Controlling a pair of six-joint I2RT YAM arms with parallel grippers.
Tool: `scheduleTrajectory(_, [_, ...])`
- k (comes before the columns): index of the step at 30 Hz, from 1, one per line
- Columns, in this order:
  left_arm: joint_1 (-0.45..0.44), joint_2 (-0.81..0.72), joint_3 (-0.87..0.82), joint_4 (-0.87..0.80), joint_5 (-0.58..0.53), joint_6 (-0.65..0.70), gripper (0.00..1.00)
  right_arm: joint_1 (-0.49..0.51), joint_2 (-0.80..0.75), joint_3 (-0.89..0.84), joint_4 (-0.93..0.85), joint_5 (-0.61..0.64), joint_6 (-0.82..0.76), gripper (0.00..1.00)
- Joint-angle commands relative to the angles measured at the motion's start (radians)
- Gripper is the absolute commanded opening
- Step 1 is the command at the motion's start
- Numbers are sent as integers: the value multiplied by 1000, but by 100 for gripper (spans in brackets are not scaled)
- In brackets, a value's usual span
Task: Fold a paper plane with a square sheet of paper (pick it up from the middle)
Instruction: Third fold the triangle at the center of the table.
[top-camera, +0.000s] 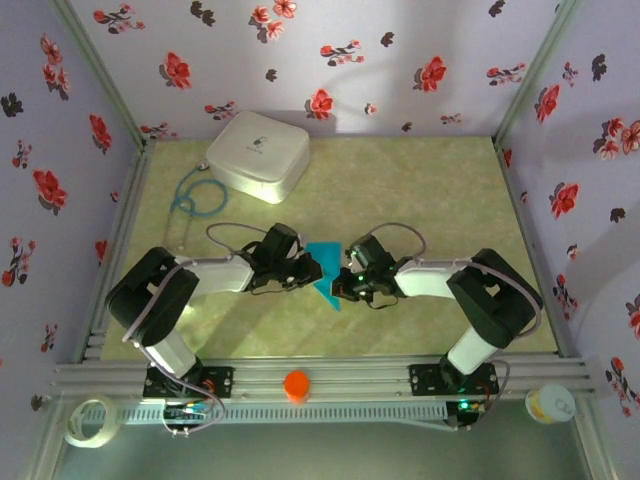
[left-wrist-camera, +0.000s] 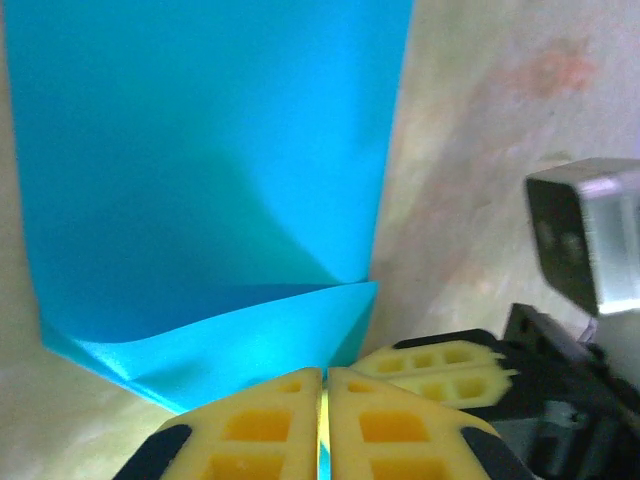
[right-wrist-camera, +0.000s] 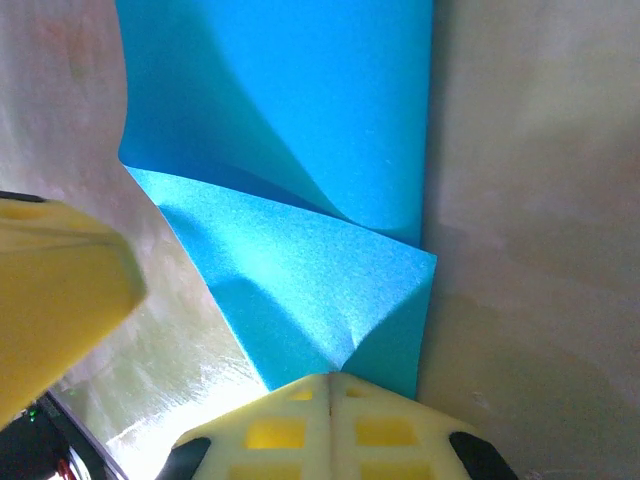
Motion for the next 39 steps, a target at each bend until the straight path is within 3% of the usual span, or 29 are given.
scheduleTrajectory(1, [-17, -1, 42, -76, -44, 22, 9, 0, 8, -27, -33, 50, 20, 1])
scheduleTrajectory(10, [-21, 103, 59, -93, -70, -17, 3, 1, 10, -35, -30, 55, 23, 0])
scheduleTrajectory(18, [60, 131, 16, -50, -50, -1, 1, 1, 18, -52, -61, 61, 13, 0])
scheduleTrajectory(31, [190, 130, -52, 60, 41, 5, 1, 1, 34, -49, -76, 64, -7, 0])
scheduleTrajectory(39, [200, 13, -44, 23, 66, 1, 6, -1, 24, -28, -103, 64, -37, 0])
